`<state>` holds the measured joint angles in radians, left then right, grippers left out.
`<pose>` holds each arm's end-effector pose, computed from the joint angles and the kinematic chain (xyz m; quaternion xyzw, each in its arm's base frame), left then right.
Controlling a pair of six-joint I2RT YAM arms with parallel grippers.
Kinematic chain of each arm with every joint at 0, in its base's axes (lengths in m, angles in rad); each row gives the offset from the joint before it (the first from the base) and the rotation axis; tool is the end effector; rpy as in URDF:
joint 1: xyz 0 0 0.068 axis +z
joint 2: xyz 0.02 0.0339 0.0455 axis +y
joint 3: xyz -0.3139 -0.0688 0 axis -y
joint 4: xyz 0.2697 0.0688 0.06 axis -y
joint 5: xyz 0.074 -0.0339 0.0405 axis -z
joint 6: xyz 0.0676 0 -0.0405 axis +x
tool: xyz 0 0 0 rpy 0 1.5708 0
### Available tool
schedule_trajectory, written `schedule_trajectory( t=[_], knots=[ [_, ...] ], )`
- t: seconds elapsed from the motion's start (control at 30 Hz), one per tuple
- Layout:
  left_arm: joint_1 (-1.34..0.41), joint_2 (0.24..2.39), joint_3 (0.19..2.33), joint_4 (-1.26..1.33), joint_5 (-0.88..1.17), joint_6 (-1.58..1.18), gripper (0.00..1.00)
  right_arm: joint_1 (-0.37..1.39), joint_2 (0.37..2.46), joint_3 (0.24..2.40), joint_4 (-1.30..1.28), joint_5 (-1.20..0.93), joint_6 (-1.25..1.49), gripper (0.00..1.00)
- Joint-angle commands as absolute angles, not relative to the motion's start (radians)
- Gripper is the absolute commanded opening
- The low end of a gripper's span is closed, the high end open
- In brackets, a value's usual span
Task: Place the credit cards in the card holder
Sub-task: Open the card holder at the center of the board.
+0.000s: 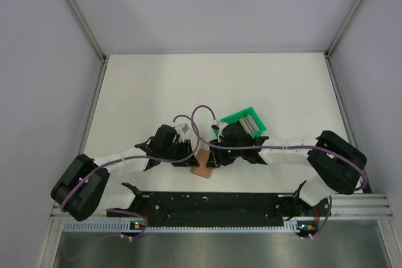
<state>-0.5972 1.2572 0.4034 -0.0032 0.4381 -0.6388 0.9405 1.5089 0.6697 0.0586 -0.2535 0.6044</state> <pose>0.1775 -0.1554 0.1460 0.0569 0.9160 -0.3635 0.1600 0.1775 0.2721 0.1681 -0.2011 0.8945 0.3500 0.1920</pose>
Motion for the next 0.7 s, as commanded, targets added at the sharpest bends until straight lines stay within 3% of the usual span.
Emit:
schedule_trajectory(
  t=[0.0, 0.13, 0.23, 0.67],
  knots=[
    [-0.606, 1.298, 0.387, 0.026, 0.437, -0.63, 0.33, 0.95, 1.539, 0.675, 0.136, -0.268, 0.638, 0.45],
    [-0.606, 1.305, 0.4, 0.025, 0.423, -0.629, 0.18, 0.951, 1.549, 0.663, 0.152, -0.273, 0.649, 0.45],
    [-0.606, 1.313, 0.434, 0.009, 0.423, -0.603, 0.0, 0.95, 1.558, 0.664, 0.158, -0.288, 0.65, 0.45],
    [-0.604, 1.403, 0.787, -0.403, 0.239, -0.279, 0.0, 0.917, 1.44, 0.698, 0.077, -0.255, 0.486, 0.5]
  ],
)
